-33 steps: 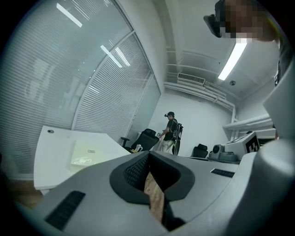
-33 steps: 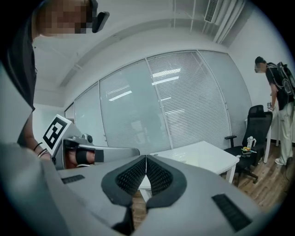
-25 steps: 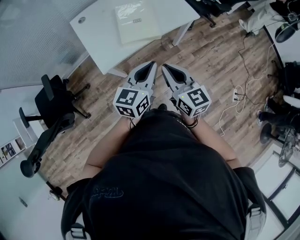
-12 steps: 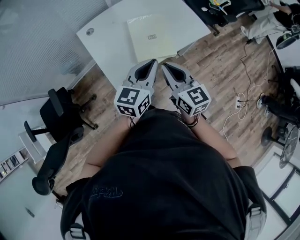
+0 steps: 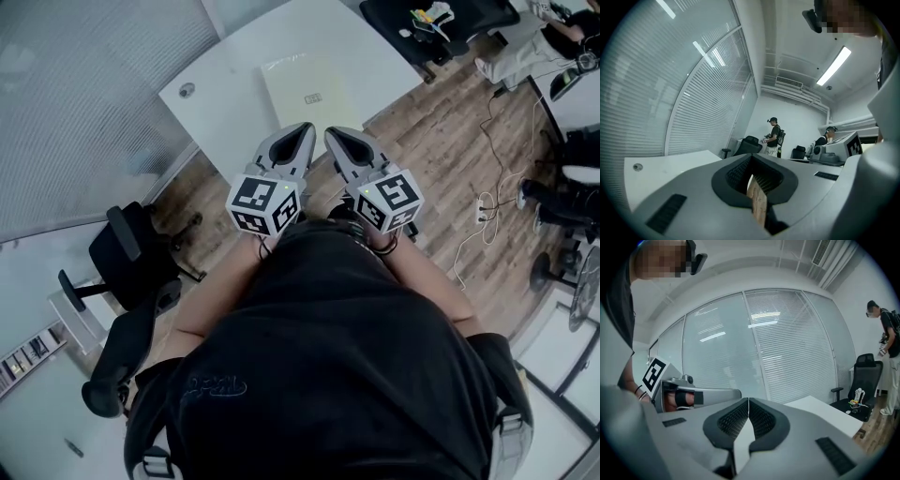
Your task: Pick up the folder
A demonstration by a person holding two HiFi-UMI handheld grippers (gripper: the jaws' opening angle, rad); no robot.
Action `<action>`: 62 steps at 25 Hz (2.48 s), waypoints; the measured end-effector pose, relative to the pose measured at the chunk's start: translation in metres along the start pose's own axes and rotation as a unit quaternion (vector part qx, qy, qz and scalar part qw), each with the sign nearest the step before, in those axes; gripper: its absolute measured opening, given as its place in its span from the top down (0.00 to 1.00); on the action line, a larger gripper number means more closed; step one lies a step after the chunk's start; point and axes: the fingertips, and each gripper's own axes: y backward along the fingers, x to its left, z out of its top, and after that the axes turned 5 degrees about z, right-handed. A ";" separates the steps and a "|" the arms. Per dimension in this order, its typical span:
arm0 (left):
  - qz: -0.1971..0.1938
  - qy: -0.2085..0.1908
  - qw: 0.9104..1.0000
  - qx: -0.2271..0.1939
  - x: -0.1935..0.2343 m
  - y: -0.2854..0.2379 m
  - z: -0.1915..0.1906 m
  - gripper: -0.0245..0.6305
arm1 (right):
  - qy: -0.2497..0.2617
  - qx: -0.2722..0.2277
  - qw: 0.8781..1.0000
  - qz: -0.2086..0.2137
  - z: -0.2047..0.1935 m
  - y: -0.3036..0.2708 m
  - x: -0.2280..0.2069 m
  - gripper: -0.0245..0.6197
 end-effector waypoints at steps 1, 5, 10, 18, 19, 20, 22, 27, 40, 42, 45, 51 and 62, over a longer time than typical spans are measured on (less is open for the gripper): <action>-0.003 0.002 1.000 0.002 0.000 -0.002 -0.001 0.94 | -0.002 0.001 1.000 0.000 -0.001 -0.001 -0.001 0.93; 0.003 0.004 1.000 0.015 0.011 -0.009 -0.004 0.94 | -0.014 0.004 1.000 0.005 -0.005 -0.012 -0.009 0.93; 0.020 0.003 1.000 0.018 0.031 -0.028 -0.004 0.94 | -0.015 0.011 1.000 0.018 -0.006 -0.033 -0.027 0.93; 0.047 0.012 0.998 0.035 0.080 -0.090 -0.007 0.94 | -0.019 0.041 0.999 0.027 -0.008 -0.076 -0.114 0.93; 0.052 0.013 0.998 0.040 0.086 -0.098 -0.010 0.94 | -0.019 0.049 0.998 0.030 -0.011 -0.080 -0.126 0.93; 0.058 0.015 0.997 0.045 0.093 -0.104 -0.014 0.94 | -0.020 0.058 0.998 0.032 -0.016 -0.083 -0.137 0.93; 0.070 0.019 0.996 0.056 0.105 -0.116 -0.024 0.94 | -0.021 0.081 0.996 0.034 -0.031 -0.088 -0.158 0.93; 0.104 0.040 0.990 0.081 0.138 -0.142 -0.045 0.94 | -0.013 0.147 0.988 0.038 -0.074 -0.104 -0.206 0.93; 0.171 0.088 0.969 0.152 0.193 -0.154 -0.116 0.87 | -0.086 0.243 0.964 0.068 -0.152 -0.125 -0.260 0.91; 0.178 0.093 0.967 0.159 0.199 -0.155 -0.123 0.84 | -0.094 0.256 0.960 0.071 -0.162 -0.125 -0.264 0.86; 0.181 0.111 0.961 0.179 0.208 -0.157 -0.138 0.80 | -0.115 0.281 0.950 0.076 -0.181 -0.126 -0.266 0.75; 0.185 0.147 0.947 0.217 0.216 -0.158 -0.172 0.70 | -0.141 0.311 0.937 0.075 -0.207 -0.124 -0.275 0.67; 0.200 0.198 0.923 0.263 0.234 -0.155 -0.216 0.55 | -0.196 0.362 0.908 0.074 -0.250 -0.115 -0.287 0.58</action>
